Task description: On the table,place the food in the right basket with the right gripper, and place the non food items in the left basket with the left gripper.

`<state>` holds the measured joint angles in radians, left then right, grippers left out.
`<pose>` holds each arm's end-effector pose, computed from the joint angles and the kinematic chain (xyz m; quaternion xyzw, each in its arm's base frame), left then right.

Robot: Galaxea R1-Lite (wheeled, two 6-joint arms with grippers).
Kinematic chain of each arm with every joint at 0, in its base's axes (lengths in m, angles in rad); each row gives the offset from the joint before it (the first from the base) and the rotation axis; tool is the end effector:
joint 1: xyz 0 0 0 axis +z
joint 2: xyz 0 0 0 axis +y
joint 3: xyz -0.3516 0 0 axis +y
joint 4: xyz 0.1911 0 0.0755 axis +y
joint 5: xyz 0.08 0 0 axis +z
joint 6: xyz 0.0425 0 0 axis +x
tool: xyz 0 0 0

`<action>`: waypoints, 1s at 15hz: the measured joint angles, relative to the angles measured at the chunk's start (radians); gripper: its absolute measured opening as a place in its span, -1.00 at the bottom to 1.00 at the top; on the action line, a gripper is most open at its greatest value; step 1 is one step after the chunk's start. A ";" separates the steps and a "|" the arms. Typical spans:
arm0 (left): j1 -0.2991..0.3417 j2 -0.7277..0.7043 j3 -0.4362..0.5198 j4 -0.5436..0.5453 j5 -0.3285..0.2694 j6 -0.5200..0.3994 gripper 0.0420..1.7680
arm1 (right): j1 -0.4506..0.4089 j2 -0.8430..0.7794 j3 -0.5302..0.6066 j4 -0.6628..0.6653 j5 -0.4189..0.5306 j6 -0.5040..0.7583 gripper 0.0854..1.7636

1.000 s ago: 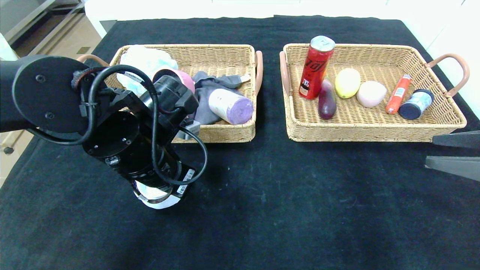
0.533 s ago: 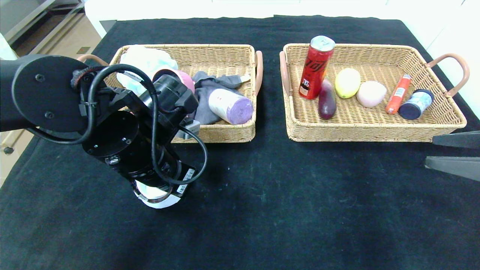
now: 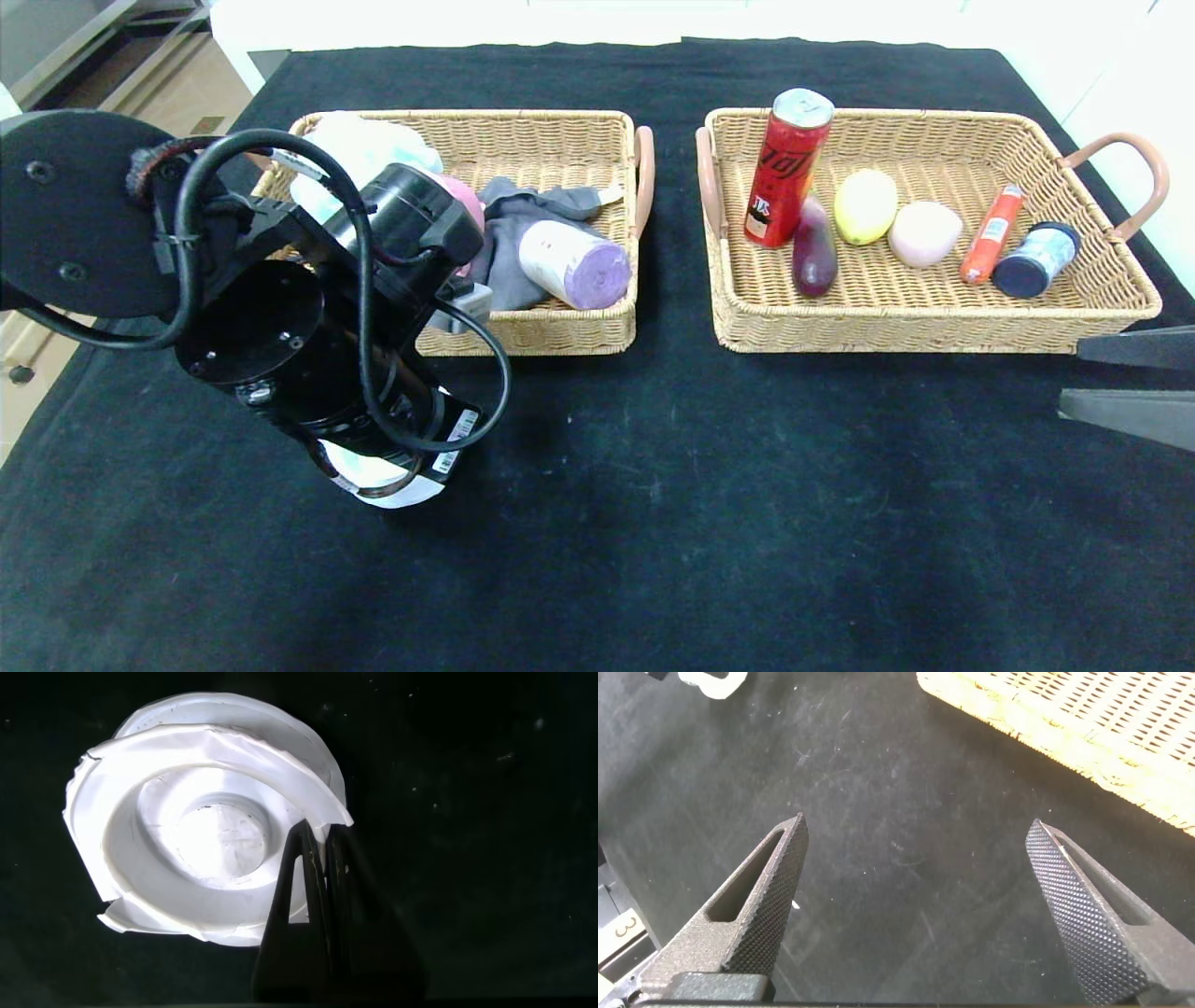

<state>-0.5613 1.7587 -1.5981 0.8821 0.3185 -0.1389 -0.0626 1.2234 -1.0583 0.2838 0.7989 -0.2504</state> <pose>0.2839 -0.1628 0.2854 0.1519 0.4568 -0.0735 0.8734 0.1815 0.0191 0.3261 -0.0214 0.1568 0.3734 0.9141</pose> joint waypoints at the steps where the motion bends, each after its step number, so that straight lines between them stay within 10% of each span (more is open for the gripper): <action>1: -0.006 -0.007 -0.005 0.000 0.005 0.000 -0.92 | 0.000 -0.001 0.000 0.000 0.000 0.000 0.94; 15: -0.030 -0.022 -0.353 0.020 0.041 0.081 -0.92 | -0.002 -0.005 -0.001 -0.001 0.000 -0.001 0.94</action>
<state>-0.5911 1.7370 -1.9506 0.9023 0.3591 -0.0581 -0.0645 1.2185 -1.0598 0.2828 0.7989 -0.2511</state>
